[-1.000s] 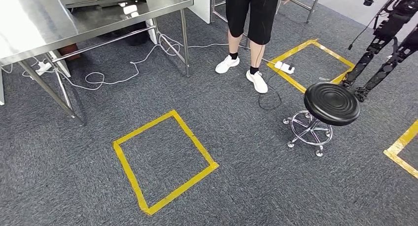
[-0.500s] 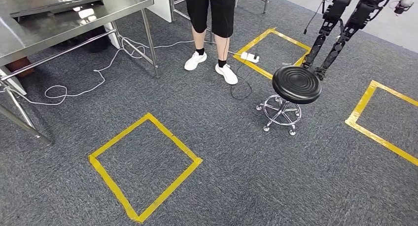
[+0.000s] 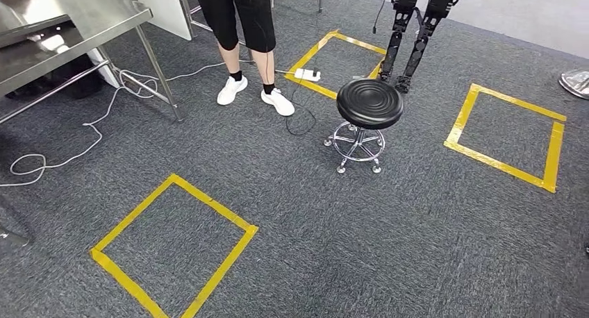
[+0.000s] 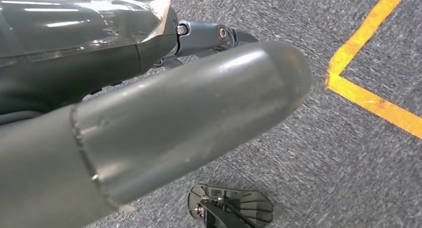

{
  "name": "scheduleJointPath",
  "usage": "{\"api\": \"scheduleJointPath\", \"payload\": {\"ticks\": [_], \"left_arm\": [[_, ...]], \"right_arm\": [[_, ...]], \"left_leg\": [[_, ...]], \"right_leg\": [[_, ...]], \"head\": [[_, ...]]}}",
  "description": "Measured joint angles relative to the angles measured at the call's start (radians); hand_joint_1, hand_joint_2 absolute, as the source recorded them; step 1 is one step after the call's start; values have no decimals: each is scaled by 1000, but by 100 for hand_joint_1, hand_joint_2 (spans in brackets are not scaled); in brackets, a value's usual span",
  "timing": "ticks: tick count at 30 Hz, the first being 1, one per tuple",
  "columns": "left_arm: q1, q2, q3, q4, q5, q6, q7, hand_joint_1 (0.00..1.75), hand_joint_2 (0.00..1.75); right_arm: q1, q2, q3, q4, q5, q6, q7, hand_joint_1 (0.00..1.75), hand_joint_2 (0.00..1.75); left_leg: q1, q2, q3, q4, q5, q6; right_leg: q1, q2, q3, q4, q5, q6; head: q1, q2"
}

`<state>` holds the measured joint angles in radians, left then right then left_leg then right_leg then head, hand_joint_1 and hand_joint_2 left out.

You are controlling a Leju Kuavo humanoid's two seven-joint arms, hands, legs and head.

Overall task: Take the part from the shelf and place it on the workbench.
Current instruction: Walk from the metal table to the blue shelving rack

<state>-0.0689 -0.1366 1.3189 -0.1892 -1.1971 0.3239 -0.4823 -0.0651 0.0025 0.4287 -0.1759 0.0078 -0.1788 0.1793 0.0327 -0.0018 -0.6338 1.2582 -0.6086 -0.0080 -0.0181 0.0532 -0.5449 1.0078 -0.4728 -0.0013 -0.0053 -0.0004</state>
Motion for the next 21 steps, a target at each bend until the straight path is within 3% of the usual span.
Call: {"api": "scheduleJointPath", "payload": {"ticks": [1,3,5,7,9,11,13,14,15,16,18,20,21], "left_arm": [[0,0,0,0,0,0,0,0,0],[0,0,0,0,-1,0,0,0,0],[-1,1,-1,0,-2,0,0,0,0],[-2,0,-5,0,-2,0,0,0,0],[-3,0,-10,0,-2,0,0,0,0],[0,0,-13,0,-3,0,1,0,0],[3,0,-15,0,-5,0,2,0,0],[3,0,-15,0,-7,0,2,0,0],[2,0,-16,1,-8,0,2,0,0],[2,-1,-16,1,-9,0,2,0,0],[2,-1,-17,1,-10,-1,2,0,0],[2,-2,-17,1,-11,-1,2,0,0],[0,-2,-18,1,-11,-1,2,0,0]], "right_arm": [[0,0,0,0,-1,0,1,0,0],[-3,1,0,0,-2,0,1,0,0],[-5,3,0,0,-2,0,1,0,0],[-4,2,0,0,-3,0,1,0,0],[-2,1,0,0,-3,0,1,0,0],[-5,1,0,0,-4,0,2,0,0],[-8,2,0,0,-6,0,2,0,0],[-7,2,0,0,-7,0,3,0,0],[-6,1,0,0,-7,0,4,0,0],[-5,0,-1,0,-8,0,4,0,0],[-6,-1,-1,0,-8,0,5,0,0],[-8,0,-1,0,-8,0,5,0,0],[-8,1,-1,0,-8,-1,5,0,0]], "left_leg": [[0,-8,21,-55,39,3],[2,-51,68,-174,97,10],[-1,-76,86,-225,108,17],[-6,-55,89,-236,112,29],[-5,-31,94,-249,121,45],[-5,-2,95,-254,124,53],[-6,30,93,-254,124,55],[-6,43,92,-254,123,54],[-5,56,93,-253,122,52],[-4,67,94,-253,121,50],[-6,89,100,-251,114,39],[-12,109,108,-251,108,24],[-13,120,113,-252,105,18]], "right_leg": [[0,13,2,1,0,0],[4,38,0,4,-1,3],[6,59,-13,5,1,13],[3,69,-24,5,4,26],[4,33,-41,35,-12,31],[3,-20,-93,137,-63,26],[-2,-37,-150,252,-109,29],[-5,-41,-159,272,-113,36],[-8,-45,-145,253,-101,46],[-11,-56,-113,199,-79,57],[-10,-104,-37,64,-33,67],[-5,-129,-6,4,-14,57],[-1,-120,-9,3,-12,48]], "head": [[0,0],[0,0],[1,0],[1,0],[3,0],[7,0],[9,0],[9,0],[10,0],[10,0],[13,0],[10,0],[8,0]]}}
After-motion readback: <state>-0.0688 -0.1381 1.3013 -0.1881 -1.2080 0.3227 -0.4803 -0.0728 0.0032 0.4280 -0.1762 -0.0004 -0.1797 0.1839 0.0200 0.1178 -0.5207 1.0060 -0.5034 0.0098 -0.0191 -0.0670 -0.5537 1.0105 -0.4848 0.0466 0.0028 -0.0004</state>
